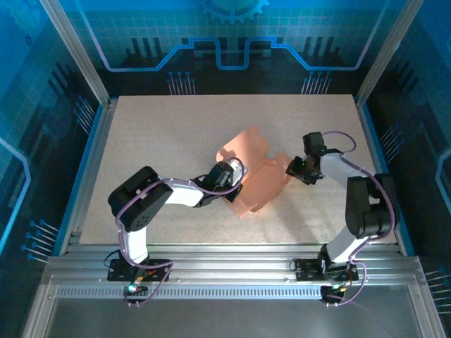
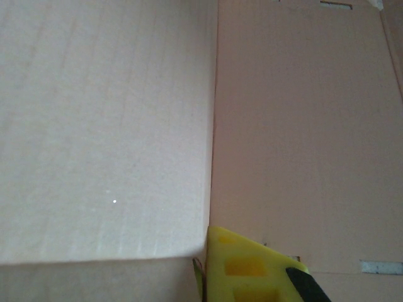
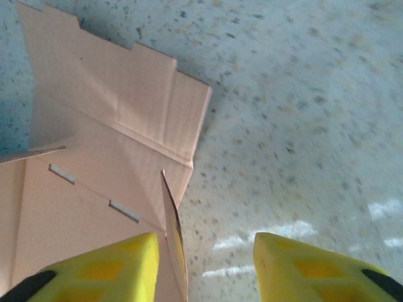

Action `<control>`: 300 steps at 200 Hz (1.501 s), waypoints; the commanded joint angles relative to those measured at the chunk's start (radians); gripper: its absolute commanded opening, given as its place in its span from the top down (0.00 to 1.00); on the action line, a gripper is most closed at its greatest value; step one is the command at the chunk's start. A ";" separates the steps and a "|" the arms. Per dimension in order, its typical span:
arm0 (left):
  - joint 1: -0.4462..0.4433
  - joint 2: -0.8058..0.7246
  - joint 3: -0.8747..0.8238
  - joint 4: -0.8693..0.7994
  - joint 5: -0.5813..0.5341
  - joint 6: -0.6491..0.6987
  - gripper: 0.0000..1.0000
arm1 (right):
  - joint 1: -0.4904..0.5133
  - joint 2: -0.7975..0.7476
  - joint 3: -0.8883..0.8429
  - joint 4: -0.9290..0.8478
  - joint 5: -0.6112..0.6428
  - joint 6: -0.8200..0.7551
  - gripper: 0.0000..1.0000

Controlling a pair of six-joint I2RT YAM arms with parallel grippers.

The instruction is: Fold the paper box

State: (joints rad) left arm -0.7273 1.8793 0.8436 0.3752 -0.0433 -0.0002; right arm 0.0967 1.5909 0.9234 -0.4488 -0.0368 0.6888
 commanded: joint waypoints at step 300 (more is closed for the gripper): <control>0.014 0.035 -0.036 -0.122 0.032 0.009 0.95 | 0.386 0.301 0.123 -0.138 0.137 0.040 0.85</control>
State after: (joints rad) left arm -0.7189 1.8797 0.8440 0.3748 -0.0338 0.0059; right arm 0.4595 1.8366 1.1427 -0.6209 0.1562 0.6815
